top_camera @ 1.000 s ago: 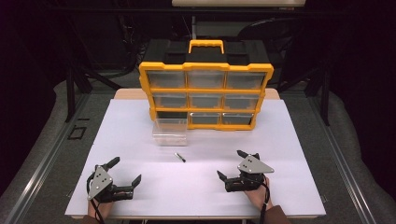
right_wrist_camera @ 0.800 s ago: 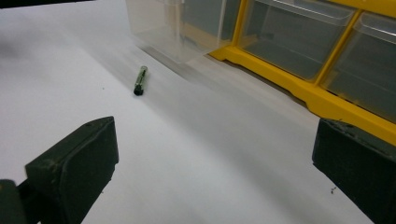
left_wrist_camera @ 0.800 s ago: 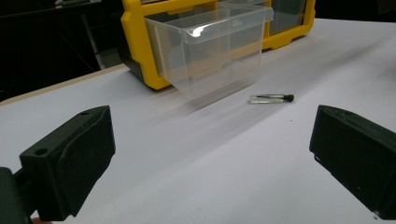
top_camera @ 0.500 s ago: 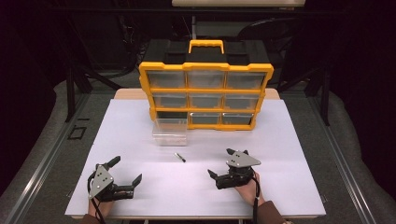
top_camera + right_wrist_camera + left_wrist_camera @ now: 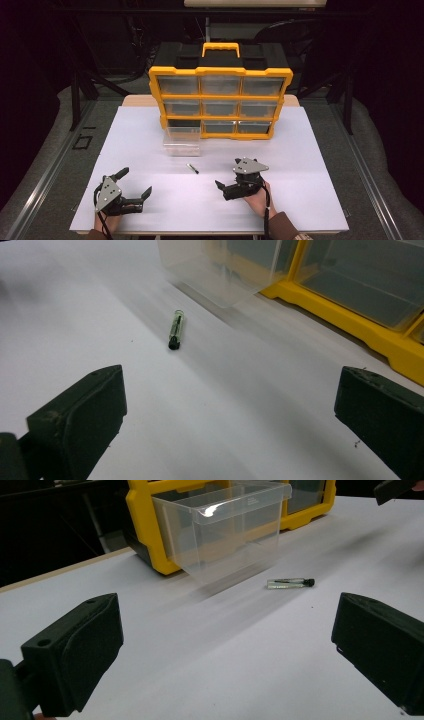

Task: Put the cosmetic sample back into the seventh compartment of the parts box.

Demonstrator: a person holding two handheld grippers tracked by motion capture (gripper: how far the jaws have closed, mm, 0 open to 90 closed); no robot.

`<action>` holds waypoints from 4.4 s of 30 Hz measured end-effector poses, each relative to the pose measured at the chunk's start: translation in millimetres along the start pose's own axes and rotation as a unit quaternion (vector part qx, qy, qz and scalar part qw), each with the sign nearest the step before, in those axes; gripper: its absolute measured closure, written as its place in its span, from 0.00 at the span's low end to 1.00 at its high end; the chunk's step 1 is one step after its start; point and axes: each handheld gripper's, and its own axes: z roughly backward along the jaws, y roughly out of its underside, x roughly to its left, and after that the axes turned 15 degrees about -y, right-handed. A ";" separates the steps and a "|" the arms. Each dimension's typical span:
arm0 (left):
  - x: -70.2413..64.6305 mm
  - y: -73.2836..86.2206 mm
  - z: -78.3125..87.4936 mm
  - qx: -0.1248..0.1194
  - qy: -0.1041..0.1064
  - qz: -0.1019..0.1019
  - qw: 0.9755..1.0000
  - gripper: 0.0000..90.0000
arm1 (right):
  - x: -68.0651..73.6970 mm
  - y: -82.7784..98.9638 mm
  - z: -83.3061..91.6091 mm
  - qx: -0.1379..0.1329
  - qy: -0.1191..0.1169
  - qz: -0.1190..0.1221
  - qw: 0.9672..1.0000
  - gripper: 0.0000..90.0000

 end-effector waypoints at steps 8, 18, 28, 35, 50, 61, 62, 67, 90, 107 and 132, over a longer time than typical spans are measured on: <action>0.6 0.1 -0.7 0.001 -0.001 0.000 1.000 0.00 | 6.0 -7.6 -13.5 0.020 -0.003 -0.007 1.000 0.00; 0.6 0.2 -0.4 0.003 -0.003 0.004 1.000 0.00 | 16.7 -17.2 -32.4 0.037 -0.007 -0.002 0.999 0.00; -0.1 -0.3 -1.7 0.003 0.000 0.005 1.000 0.00 | 22.7 -25.5 -51.6 0.046 -0.006 -0.003 0.999 0.00; 1.2 0.0 -1.1 0.002 0.002 0.005 1.000 0.00 | 22.3 -26.4 -60.4 0.046 -0.017 -0.004 0.999 0.04; 1.1 -0.2 -0.9 0.003 0.003 0.006 1.000 0.00 | 19.1 -37.5 -85.1 0.062 0.002 -0.005 0.998 0.34; 0.9 -0.4 -0.2 0.001 0.001 0.007 1.000 0.00 | 17.7 -43.2 -107.1 0.085 0.006 -0.012 0.996 0.65; 0.9 -0.4 -0.2 0.001 0.001 0.007 1.000 0.00 | 16.7 -43.4 -108.9 0.088 0.007 -0.016 0.996 0.68; 1.1 -0.3 -0.6 0.002 0.004 0.005 1.000 0.00 | 13.1 -43.7 -116.6 0.096 0.003 -0.028 0.995 0.75; 0.9 -0.1 -1.1 0.006 0.003 0.006 1.000 0.00 | 9.1 -41.7 -127.0 0.115 -0.006 -0.039 0.993 0.90; 1.1 -0.1 -0.8 0.005 0.002 0.005 1.000 0.00 | 12.7 -49.1 -112.8 0.104 -0.012 -0.034 0.994 0.90; 0.2 -0.5 -1.5 0.005 0.001 0.005 1.000 0.00 | 2.8 -43.4 -82.5 0.094 -0.006 -0.037 0.995 0.90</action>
